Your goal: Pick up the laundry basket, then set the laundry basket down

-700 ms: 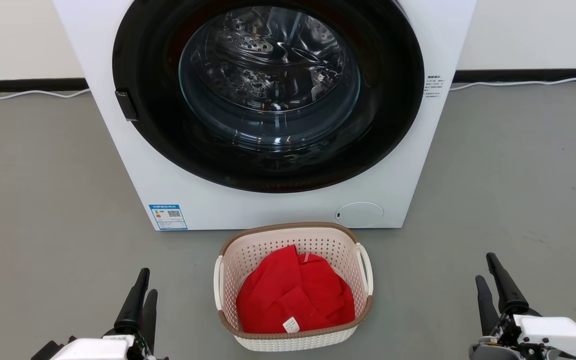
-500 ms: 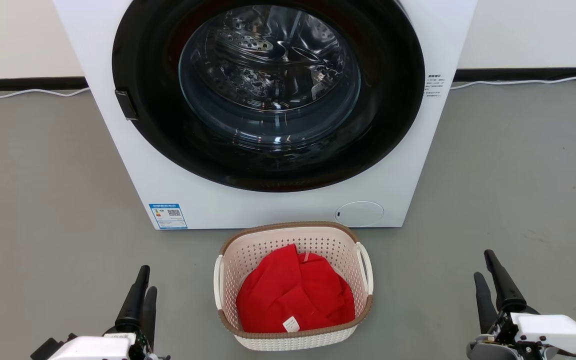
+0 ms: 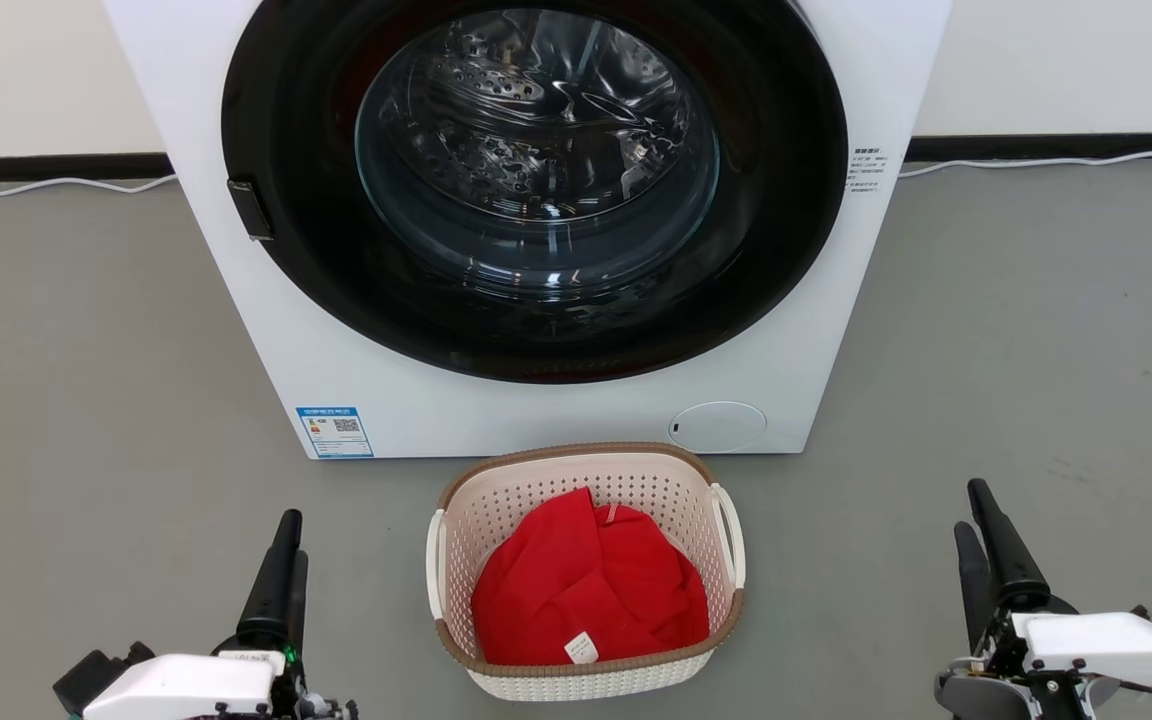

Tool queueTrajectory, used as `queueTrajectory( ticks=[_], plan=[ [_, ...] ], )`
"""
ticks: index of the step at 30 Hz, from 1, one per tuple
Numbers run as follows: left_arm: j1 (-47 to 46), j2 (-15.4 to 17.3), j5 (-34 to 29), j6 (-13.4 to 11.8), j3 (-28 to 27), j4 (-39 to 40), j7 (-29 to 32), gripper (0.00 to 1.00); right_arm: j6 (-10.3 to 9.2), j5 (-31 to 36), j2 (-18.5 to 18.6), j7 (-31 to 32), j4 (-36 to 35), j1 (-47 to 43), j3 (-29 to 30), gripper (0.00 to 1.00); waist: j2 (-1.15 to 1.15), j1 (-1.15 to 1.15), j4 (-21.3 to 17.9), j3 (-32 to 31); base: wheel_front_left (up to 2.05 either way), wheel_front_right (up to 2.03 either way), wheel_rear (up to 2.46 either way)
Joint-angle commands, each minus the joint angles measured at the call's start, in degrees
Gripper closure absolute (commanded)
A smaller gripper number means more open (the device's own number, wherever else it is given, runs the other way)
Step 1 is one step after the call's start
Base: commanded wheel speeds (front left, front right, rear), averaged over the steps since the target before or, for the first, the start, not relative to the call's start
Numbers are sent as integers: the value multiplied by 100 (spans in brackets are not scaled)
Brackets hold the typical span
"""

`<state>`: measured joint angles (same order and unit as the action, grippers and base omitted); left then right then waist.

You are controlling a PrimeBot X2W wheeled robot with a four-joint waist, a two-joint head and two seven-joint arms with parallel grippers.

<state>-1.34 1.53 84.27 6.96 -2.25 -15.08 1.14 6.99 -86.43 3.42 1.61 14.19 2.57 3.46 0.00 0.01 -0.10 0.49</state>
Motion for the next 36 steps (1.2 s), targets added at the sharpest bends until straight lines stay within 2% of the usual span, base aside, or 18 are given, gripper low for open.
queueTrajectory(
  ticks=[1,24,31,36],
  plan=[
    [-291,45,-182,16,-12,212,-64,0,17,160,104,-110,-238,265,-82,0,0,-1,-3,-1,0,0,0],
    [-386,67,-1917,25,158,333,-433,0,25,1487,334,-479,-480,335,-547,0,0,-1,-22,-4,0,0,0],
    [-408,74,-2663,15,205,325,-551,0,27,2037,429,-597,-480,375,-724,0,0,-1,-34,-9,0,0,0],
    [-430,78,-3259,-91,268,337,-635,0,29,2479,483,-681,-449,393,-828,0,0,-1,-38,-11,0,0,0]
  ],
)
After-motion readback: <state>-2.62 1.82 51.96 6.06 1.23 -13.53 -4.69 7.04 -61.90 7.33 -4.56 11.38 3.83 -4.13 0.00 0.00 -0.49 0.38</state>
